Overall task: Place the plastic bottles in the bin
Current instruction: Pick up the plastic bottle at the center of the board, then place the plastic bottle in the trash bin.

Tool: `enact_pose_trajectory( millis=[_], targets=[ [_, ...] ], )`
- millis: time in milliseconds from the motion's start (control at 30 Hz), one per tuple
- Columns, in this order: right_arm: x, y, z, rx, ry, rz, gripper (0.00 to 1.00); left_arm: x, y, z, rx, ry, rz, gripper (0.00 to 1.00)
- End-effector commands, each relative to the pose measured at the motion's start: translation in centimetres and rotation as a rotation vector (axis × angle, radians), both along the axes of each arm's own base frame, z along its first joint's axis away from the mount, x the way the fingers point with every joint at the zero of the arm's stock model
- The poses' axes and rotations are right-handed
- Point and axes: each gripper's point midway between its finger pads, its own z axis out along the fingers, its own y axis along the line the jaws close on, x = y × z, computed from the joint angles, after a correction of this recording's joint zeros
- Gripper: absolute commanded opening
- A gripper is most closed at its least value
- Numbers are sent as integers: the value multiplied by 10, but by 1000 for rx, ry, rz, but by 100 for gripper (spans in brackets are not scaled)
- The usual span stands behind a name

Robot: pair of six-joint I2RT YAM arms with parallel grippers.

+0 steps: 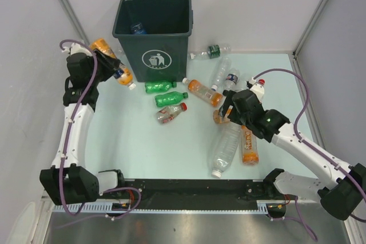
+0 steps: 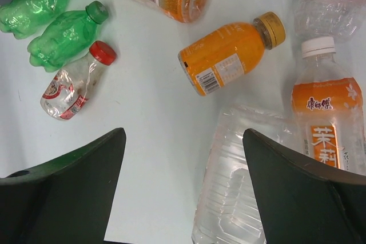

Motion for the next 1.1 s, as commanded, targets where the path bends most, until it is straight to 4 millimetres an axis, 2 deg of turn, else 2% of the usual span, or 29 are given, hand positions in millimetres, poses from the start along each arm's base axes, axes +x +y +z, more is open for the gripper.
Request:
enact_pose_trajectory(
  millis=[0,267,300,367,400,433,467,500,533,567,600,633,667,700,733,767,833,867,967,1000,1067],
  targets=[
    [2,-4,25,34,-58,-34,89,5,-32,90,77,-265,-139,39],
    [-2,-12,40,38,-106,-37,89,28,-50,164,16,-512,-165,40],
    [-1,-14,41,36,-114,-42,89,36,-54,179,-4,-564,-171,40],
    [1,-15,44,35,-128,-43,89,47,-59,193,-25,-609,-179,40],
    [1,-15,45,32,-131,-41,89,49,-58,214,-39,-654,-174,41],
    [1,-15,45,31,-132,-38,89,70,-68,205,-58,-636,-187,40],
    [2,-14,46,33,-138,-39,89,77,-77,210,-74,-646,-204,40],
    [3,-14,45,30,-138,-37,89,78,-81,235,-72,-702,-213,40],
    [3,-14,45,27,-138,-37,90,106,-85,216,-75,-663,-208,40],
    [4,-14,46,27,-141,-38,90,105,-94,242,-76,-715,-225,40],
    [5,-14,45,22,-141,-34,90,117,-98,239,-77,-710,-232,40],
    [6,-13,45,18,-144,-32,90,142,-105,217,-82,-662,-242,40],
    [7,-13,43,9,-141,-29,90,152,-115,213,-95,-651,-256,40],
    [7,-13,42,4,-142,-25,90,153,-118,229,-105,-682,-259,40],
    [9,-15,41,-9,-142,-26,91,160,-122,225,-123,-673,-259,40],
    [10,-16,40,-18,-138,-29,91,175,-135,209,-149,-644,-275,40],
    [14,-21,39,-21,-136,-40,92,179,-146,208,-149,-654,-280,42],
    [14,-22,38,-20,-129,-37,92,180,-159,204,-125,-653,-288,43],
    [16,-27,38,-9,-124,-47,93,183,-178,195,-62,-656,-278,68],
    [16,-29,39,-8,-124,-50,93,185,-182,192,-51,-652,-279,83],
    [16,-33,37,-13,-114,-52,93,182,-194,190,-17,-654,-296,92]
  ],
)
